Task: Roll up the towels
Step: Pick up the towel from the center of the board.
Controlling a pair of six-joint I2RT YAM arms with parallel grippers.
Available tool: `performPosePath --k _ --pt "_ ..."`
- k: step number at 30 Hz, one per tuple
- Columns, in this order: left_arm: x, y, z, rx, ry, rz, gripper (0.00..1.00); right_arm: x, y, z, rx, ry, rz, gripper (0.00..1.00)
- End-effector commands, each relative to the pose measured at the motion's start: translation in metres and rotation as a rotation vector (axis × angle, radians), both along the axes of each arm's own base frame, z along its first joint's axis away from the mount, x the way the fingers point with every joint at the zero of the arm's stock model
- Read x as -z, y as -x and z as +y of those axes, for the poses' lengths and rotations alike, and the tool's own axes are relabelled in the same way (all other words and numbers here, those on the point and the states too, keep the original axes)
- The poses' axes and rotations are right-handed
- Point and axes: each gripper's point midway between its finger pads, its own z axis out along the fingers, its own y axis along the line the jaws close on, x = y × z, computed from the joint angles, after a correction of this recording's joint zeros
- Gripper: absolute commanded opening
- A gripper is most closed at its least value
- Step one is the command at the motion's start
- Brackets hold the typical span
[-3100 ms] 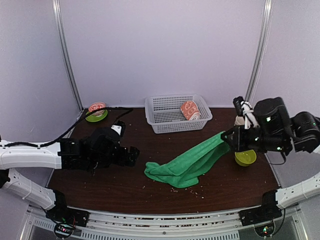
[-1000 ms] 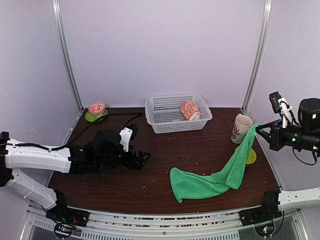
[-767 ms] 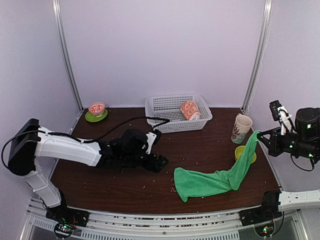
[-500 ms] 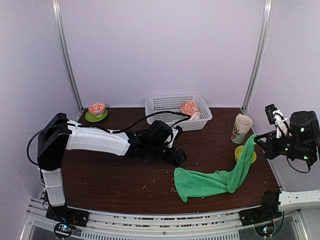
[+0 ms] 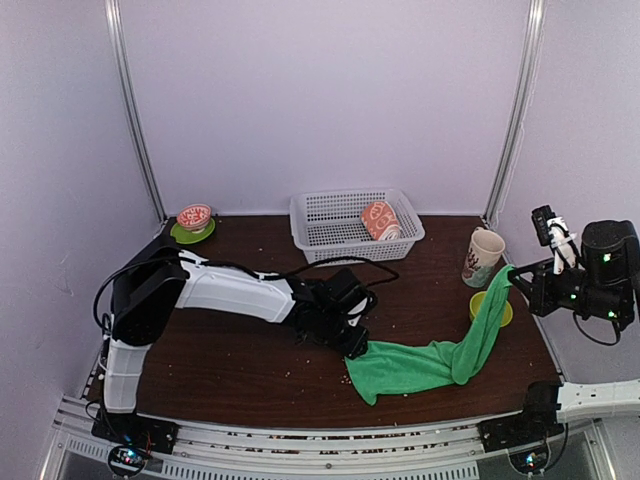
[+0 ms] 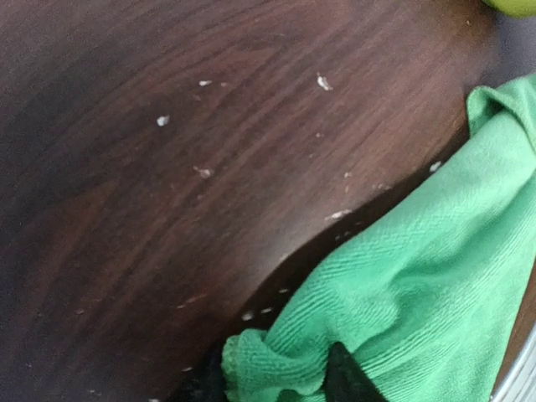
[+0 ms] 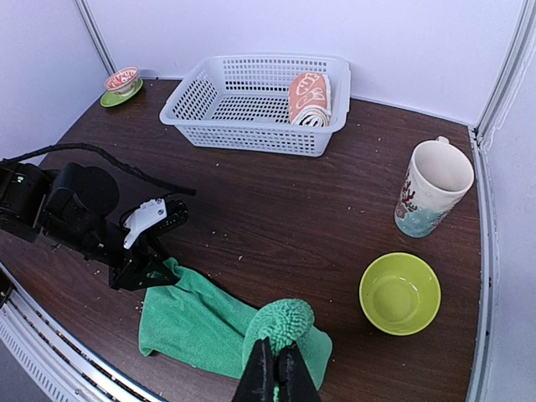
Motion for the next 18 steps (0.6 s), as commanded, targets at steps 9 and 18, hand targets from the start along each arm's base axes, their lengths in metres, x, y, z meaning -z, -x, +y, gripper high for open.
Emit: performPosePath --k 9,18 --pt "-0.174 -0.074 0.085 -0.32 0.112 -0.421 0.0 -0.058 -0.023 0.025 0.011 -0.122 -0.135 0.0" --pt "-0.238 -0.021 0.17 -0.344 0.313 -0.539 0.5 -0.044 -0.039 0.058 -0.013 -0.117 -0.122 0.0"
